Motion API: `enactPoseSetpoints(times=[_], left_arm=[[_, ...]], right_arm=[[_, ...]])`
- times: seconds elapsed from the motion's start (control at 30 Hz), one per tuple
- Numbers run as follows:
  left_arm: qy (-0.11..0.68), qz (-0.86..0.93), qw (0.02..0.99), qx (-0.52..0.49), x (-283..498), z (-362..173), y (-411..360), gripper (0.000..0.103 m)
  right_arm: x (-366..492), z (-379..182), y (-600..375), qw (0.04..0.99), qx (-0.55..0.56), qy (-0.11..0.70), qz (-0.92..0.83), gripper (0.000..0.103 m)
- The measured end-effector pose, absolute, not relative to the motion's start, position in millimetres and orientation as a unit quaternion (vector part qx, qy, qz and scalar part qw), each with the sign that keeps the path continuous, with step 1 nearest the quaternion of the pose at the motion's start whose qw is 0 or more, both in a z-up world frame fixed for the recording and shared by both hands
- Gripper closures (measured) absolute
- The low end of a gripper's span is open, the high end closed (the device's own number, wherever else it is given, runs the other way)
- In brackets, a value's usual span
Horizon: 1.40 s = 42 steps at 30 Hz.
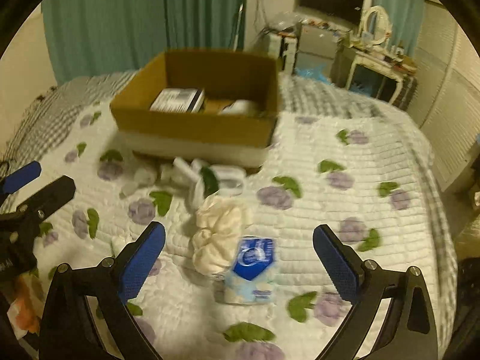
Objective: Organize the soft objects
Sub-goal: 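Move both tools back down toward the remaining items beside the box, then grasp the cream lace cloth with the right tool while the left tool grasps the small white shoe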
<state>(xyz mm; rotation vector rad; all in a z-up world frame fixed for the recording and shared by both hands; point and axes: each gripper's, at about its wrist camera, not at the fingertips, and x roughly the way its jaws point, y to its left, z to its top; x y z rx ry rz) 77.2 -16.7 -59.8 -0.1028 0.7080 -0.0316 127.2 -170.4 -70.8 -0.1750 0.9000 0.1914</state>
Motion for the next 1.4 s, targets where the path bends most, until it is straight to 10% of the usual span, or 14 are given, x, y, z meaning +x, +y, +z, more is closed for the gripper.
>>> enactPoseSetpoints(times=[0.37, 0.63, 0.97, 1.2, 1.4], left_arm=[[0.412, -0.027, 0.91, -0.049, 92.2, -114.5, -3.7, 0.003], [0.429, -0.044, 0.901, -0.045, 96.1, -120.5, -15.6, 0.004], [0.473, -0.072, 0.876, -0.058, 93.4, -138.0, -41.4, 0.006], [0.487, -0.052, 0.871, -0.021, 97.7, -151.4, -56.8, 0.049], [0.473, -0.054, 0.879, 0.001, 91.5, -142.1, -61.4, 0.05]], right_arm=[[161.6, -136.8, -147.4, 0.854, -0.085, 0.503, 0.1, 0.035], [166.8, -134.4, -157.2, 0.862, -0.067, 0.493, 0.099, 0.075], [154.1, -104.6, -176.6, 0.876, -0.03, 0.47, 0.103, 0.078], [147.0, -102.5, -178.9, 0.877, -0.03, 0.469, 0.102, 0.078], [139.4, -92.5, -178.7, 0.882, -0.032, 0.458, 0.102, 0.078]])
